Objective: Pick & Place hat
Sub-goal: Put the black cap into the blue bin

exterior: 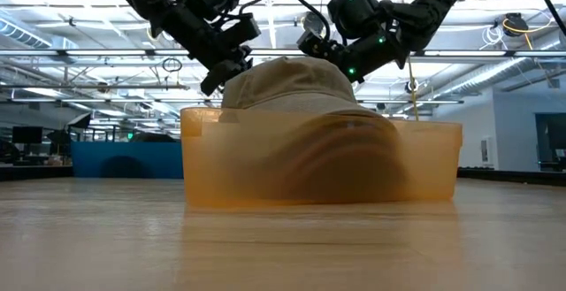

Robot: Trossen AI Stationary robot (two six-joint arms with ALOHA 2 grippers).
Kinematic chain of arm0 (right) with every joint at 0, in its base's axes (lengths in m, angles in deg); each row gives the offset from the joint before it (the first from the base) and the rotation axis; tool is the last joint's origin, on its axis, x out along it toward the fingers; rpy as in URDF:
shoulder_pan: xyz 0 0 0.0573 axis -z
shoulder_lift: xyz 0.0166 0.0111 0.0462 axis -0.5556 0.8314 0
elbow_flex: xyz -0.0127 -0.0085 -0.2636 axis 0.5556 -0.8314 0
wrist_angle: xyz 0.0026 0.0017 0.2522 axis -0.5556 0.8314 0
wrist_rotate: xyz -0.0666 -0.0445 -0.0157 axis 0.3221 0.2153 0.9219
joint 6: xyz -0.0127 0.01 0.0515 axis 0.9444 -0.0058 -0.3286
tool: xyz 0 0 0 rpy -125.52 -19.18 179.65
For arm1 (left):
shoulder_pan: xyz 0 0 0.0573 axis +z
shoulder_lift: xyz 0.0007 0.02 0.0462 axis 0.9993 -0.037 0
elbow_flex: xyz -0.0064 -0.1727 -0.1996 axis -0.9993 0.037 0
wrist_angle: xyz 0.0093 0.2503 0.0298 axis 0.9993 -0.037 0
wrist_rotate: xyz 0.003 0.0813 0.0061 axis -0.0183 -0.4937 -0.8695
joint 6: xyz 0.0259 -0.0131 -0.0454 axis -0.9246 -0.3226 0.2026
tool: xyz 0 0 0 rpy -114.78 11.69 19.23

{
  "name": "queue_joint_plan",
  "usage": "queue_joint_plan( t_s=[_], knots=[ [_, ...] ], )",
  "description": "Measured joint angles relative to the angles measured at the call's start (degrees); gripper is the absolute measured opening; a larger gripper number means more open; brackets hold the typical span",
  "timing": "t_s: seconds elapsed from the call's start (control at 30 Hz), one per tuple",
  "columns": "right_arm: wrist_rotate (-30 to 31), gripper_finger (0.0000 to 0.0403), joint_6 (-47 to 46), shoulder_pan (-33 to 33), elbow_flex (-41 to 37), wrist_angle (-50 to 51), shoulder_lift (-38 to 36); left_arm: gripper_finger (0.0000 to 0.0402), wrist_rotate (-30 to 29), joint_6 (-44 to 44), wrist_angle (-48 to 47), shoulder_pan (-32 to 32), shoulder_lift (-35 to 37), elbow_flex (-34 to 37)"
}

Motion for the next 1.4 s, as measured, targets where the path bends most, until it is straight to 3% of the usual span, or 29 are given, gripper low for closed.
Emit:
queue_joint_plan(
  t_s=[0.13,0.27,0.33,0.53,0.8,1.17,1.4],
  knots=[
    [0.0,0.0004,-0.9,0.0,-0.1,-0.1,0.0,0.0063,-0.3,0.5,-0.2,0.0,-0.1,0.0],
    [4.0,0.0006,-0.9,0.0,-0.1,-1.1,0.0,0.0012,-6.2,0.8,-0.5,-0.2,0.3,0.0],
    [7.4,0.001,-1.0,-0.1,0.1,-2.2,-0.1,0.001,-8.2,1.5,-1.2,-0.1,1.5,0.0],
    [9.1,0.0022,-0.8,-0.4,0.0,-3.1,-0.1,0.0006,-10.9,2.6,-3.0,0.0,3.0,0.0],
    [16.4,0.0034,-0.9,-0.4,0.0,-3.7,-1.4,0.0006,-25.4,3.7,-17.6,0.2,10.4,0.1],
    [16.1,0.0028,-0.7,-0.2,-0.1,-5.6,-2.3,0.0004,-25.9,9.0,-32.8,3.3,27.1,4.6],
    [16.0,0.0028,-0.3,0.1,-0.1,-5.6,-2.3,0.0005,-17.0,0.7,-30.8,9.6,36.4,11.9]
  ],
)
